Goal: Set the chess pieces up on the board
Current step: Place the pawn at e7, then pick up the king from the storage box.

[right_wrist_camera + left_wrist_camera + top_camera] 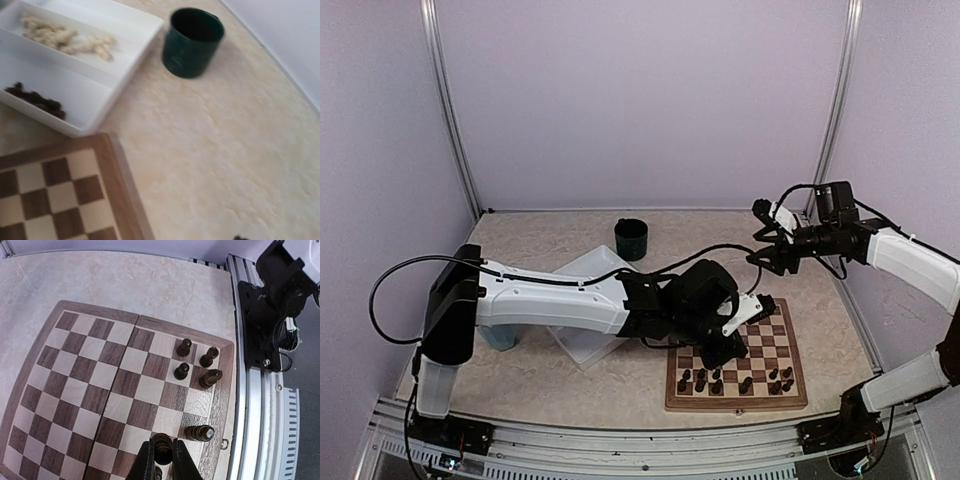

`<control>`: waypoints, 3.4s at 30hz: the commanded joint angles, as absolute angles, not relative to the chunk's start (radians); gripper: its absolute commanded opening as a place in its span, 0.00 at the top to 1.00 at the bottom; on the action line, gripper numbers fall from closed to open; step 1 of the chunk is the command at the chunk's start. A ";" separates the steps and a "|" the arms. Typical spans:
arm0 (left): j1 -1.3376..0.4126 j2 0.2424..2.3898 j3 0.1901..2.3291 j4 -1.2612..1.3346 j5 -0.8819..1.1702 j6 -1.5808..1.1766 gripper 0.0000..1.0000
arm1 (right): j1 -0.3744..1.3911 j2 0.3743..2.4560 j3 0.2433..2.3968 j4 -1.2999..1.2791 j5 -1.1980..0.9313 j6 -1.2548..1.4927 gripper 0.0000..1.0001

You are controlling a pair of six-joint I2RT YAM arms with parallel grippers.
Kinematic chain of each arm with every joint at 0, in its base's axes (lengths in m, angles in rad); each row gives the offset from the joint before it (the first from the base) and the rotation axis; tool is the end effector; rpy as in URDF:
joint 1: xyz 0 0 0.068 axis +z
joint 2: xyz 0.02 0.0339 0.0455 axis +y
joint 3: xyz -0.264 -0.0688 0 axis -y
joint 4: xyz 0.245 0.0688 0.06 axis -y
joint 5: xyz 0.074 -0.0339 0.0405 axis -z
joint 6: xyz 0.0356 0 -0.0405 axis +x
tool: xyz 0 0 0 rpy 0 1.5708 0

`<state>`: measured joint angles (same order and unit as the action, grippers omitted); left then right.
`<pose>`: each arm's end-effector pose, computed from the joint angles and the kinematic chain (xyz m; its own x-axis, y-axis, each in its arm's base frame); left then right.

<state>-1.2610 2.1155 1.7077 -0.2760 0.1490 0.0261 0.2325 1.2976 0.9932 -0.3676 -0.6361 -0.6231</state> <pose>0.1444 -0.4684 0.2282 -0.1670 0.6065 -0.7774 0.9816 0.1761 -0.0735 0.2684 0.0853 0.2876 -0.1198 -0.5108 -0.8513 -0.8714 0.4650 -0.1563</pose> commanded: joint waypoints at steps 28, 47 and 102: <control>-1.293 2.330 1.903 -0.516 0.132 0.100 0.86 | 0.225 1.288 0.945 -0.298 -0.500 -0.623 0.37; -1.295 2.315 1.914 -0.497 0.114 0.094 0.74 | 0.225 1.304 0.952 -0.313 -0.536 -0.619 0.37; -0.825 2.039 1.380 -0.434 0.210 -0.035 0.67 | 0.225 1.608 1.405 -0.754 -0.693 -0.650 0.42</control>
